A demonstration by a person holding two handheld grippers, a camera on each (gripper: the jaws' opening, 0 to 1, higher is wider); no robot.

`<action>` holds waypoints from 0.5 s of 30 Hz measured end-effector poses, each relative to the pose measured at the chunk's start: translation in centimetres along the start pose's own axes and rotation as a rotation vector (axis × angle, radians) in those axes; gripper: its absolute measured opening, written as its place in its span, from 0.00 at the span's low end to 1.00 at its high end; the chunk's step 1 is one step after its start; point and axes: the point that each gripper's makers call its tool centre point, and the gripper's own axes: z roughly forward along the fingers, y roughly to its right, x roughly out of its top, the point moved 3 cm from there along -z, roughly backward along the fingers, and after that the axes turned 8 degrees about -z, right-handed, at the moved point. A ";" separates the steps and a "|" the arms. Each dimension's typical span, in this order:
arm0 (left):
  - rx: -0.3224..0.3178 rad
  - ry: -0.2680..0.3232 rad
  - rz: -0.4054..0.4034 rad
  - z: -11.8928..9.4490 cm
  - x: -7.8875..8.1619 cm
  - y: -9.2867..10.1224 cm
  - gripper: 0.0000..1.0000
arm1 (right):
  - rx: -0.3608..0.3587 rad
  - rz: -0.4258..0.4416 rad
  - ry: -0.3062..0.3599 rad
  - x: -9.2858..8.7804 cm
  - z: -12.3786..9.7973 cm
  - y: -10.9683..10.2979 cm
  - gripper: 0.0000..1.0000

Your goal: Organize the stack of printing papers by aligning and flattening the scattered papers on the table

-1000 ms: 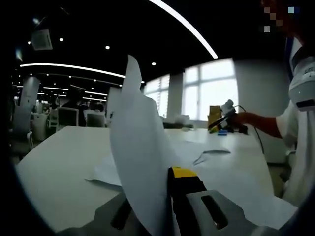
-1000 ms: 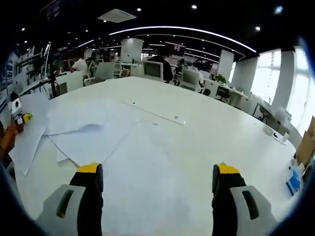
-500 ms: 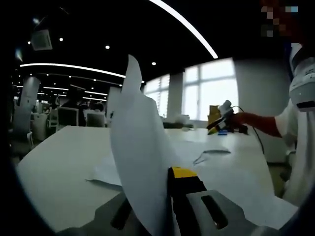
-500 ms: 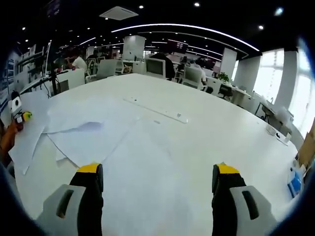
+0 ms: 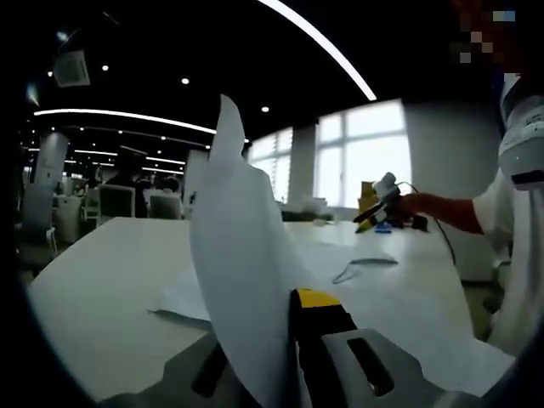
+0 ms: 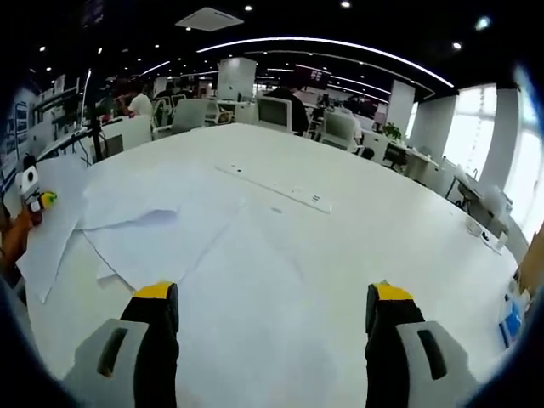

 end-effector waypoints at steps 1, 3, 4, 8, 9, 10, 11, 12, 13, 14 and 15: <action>-0.001 0.000 -0.001 0.0 0.0 0.0 0.06 | 0.002 0.000 -0.001 0.0 0.1 0.0 0.86; -0.003 -0.002 -0.001 0.0 0.0 0.0 0.06 | 0.005 -0.006 -0.009 0.1 0.4 0.0 0.86; -0.003 -0.003 -0.001 0.0 -0.1 0.0 0.06 | 0.005 -0.009 -0.008 0.2 0.5 0.0 0.86; -0.003 -0.002 -0.004 0.0 0.0 0.0 0.06 | 0.007 -0.012 -0.016 0.4 1.0 0.3 0.86; -0.003 -0.002 -0.002 0.0 0.0 0.0 0.06 | 0.012 -0.011 -0.017 0.4 1.2 0.3 0.86; -0.003 -0.003 -0.001 0.0 0.0 0.0 0.06 | 0.013 -0.008 -0.018 0.4 1.3 0.3 0.86; -0.003 -0.004 0.000 0.0 -0.1 0.0 0.06 | 0.014 -0.009 -0.020 0.4 1.5 0.3 0.86; -0.004 -0.004 0.000 0.0 -0.1 0.0 0.06 | 0.017 -0.010 -0.022 0.4 1.6 0.4 0.86; -0.005 -0.005 0.000 0.0 -0.1 0.1 0.06 | 0.021 -0.011 -0.022 0.3 1.8 0.4 0.86; -0.006 -0.005 -0.001 0.0 -0.1 0.1 0.06 | 0.024 -0.009 -0.025 0.2 2.0 0.4 0.86; -0.004 -0.005 -0.001 0.0 -0.1 0.0 0.06 | 0.026 -0.006 -0.029 0.1 2.2 0.4 0.86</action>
